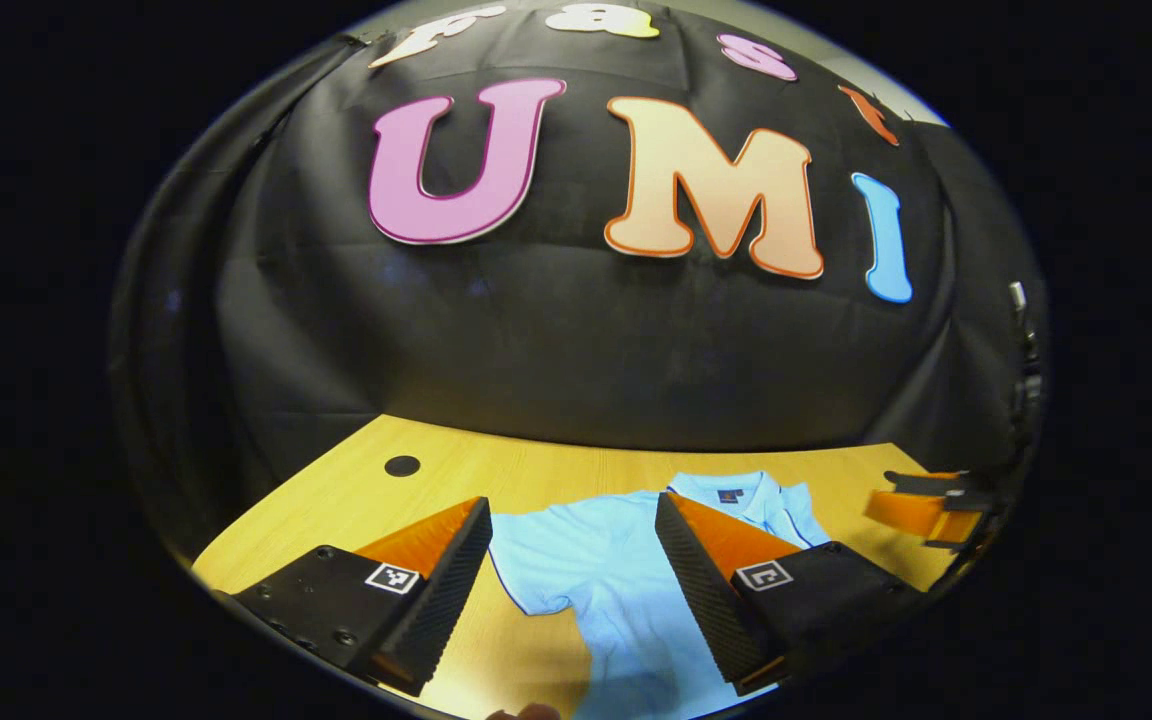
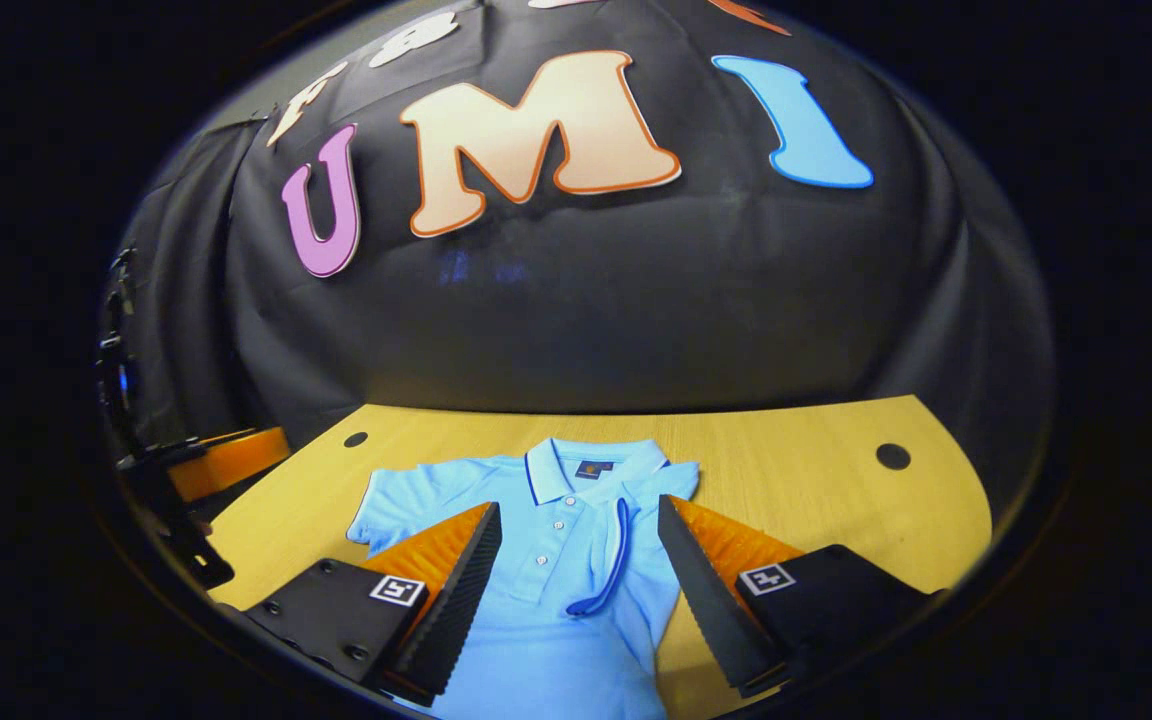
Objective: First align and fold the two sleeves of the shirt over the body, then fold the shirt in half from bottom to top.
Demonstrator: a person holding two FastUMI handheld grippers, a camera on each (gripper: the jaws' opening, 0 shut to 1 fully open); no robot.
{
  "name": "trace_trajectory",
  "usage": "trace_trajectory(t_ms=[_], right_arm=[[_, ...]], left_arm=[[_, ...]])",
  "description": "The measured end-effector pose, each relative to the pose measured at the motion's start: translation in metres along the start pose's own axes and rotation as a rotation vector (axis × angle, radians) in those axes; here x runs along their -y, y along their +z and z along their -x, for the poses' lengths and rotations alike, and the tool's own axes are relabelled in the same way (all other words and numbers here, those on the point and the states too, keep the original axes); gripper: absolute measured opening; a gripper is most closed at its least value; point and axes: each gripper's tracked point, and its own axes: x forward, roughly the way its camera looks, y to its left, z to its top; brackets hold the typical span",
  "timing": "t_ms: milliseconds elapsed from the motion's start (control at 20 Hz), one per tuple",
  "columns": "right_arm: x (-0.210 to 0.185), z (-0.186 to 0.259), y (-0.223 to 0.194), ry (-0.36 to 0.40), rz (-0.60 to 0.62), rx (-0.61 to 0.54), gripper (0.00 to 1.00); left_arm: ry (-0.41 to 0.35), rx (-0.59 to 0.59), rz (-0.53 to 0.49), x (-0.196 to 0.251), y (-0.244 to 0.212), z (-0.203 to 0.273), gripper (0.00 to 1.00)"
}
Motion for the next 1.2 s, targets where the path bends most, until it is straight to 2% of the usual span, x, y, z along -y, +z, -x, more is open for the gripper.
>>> trace_trajectory(t_ms=[150,450,500,550,600,650,700,800,1050,1150,1200], right_arm=[[0.007,0.023,0.001,0.008,0.014,0.009,0.98],[0.037,0.053,-0.008,-0.052,0.002,-0.015,0.98],[0.04,0.057,-0.011,-0.058,-0.003,-0.02,0.98],[0.043,0.06,-0.012,-0.063,-0.007,-0.022,0.94],[0.045,0.063,-0.013,-0.068,-0.009,-0.023,0.98],[0.048,0.065,-0.013,-0.073,-0.01,-0.024,0.98],[0.05,0.066,-0.015,-0.077,-0.012,-0.026,0.94],[0.052,0.069,-0.019,-0.081,-0.022,-0.033,0.98],[0.054,0.073,-0.028,-0.091,-0.017,-0.043,0.98],[0.051,0.075,-0.032,-0.087,-0.028,-0.046,0.98],[0.049,0.078,-0.034,-0.082,-0.036,-0.049,0.98]], left_arm=[[0.012,-0.051,-0.022,-0.012,-0.018,-0.032,0.98],[0.097,-0.19,-0.009,-0.048,-0.071,-0.083,0.98],[0.116,-0.223,-0.008,-0.053,-0.083,-0.088,0.98],[0.127,-0.247,0.001,-0.057,-0.093,-0.092,0.98],[0.128,-0.27,0.011,-0.059,-0.101,-0.095,0.98],[0.126,-0.301,0.016,-0.06,-0.112,-0.096,0.98],[0.131,-0.325,0.009,-0.061,-0.122,-0.098,0.98],[0.143,-0.376,0.003,-0.064,-0.137,-0.097,0.98],[0.133,-0.357,0.031,-0.061,-0.139,-0.101,1.0],[0.114,-0.348,0.033,-0.054,-0.139,-0.1,0.84],[0.101,-0.345,0.034,-0.05,-0.139,-0.099,0.68]])
